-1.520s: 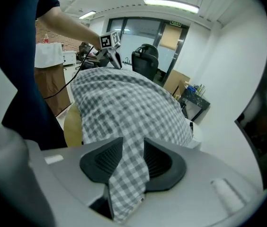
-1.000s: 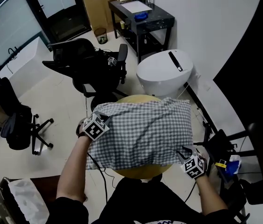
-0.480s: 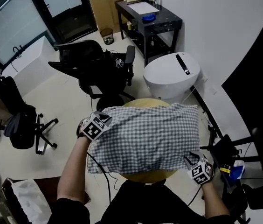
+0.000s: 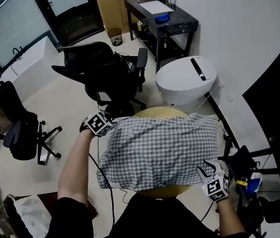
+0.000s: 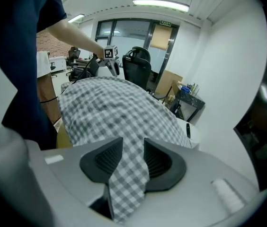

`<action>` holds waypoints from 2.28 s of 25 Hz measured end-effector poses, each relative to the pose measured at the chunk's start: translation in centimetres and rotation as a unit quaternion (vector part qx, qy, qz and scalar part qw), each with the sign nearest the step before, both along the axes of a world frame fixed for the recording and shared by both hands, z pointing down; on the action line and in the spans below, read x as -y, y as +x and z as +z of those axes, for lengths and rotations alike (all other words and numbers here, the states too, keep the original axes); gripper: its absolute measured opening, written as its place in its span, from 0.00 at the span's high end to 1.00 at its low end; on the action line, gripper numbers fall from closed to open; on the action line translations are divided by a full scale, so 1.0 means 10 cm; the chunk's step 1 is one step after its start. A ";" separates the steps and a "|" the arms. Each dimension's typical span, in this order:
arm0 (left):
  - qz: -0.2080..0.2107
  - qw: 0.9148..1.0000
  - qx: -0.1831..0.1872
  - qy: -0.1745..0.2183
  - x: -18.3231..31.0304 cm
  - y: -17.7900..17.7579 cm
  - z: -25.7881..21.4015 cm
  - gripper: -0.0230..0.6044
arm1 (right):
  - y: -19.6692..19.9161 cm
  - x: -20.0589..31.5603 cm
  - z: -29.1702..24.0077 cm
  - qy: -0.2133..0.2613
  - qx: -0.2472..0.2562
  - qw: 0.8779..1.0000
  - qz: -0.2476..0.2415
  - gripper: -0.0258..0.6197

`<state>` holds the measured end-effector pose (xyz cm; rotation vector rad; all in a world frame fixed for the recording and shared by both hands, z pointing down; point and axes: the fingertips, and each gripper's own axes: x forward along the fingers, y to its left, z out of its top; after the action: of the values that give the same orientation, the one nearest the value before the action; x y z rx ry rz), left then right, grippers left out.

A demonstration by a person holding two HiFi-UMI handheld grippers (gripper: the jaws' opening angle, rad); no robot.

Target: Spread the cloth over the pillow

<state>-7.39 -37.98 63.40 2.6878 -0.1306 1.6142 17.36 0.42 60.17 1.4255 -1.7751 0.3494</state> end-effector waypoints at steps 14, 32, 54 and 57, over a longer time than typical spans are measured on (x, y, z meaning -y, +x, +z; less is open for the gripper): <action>0.109 0.992 0.023 -0.060 0.19 0.23 0.64 0.66 | -0.29 0.35 0.08 -0.019 0.002 1.000 0.001 0.73; 0.037 0.999 0.014 0.007 0.81 0.11 0.24 0.96 | -0.26 0.32 0.28 -0.046 0.001 0.999 0.024 0.72; -0.006 0.998 0.053 0.039 0.77 -0.10 0.58 0.66 | -0.15 0.38 -0.12 0.029 0.014 0.998 0.054 0.72; -0.006 0.997 0.010 0.080 0.68 -0.14 0.24 0.65 | -0.11 0.37 -0.26 0.057 0.016 0.997 0.058 0.73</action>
<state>-8.81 -44.76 65.85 2.7794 -0.2888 1.6970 16.21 -3.28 57.52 1.6162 -1.7661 0.3381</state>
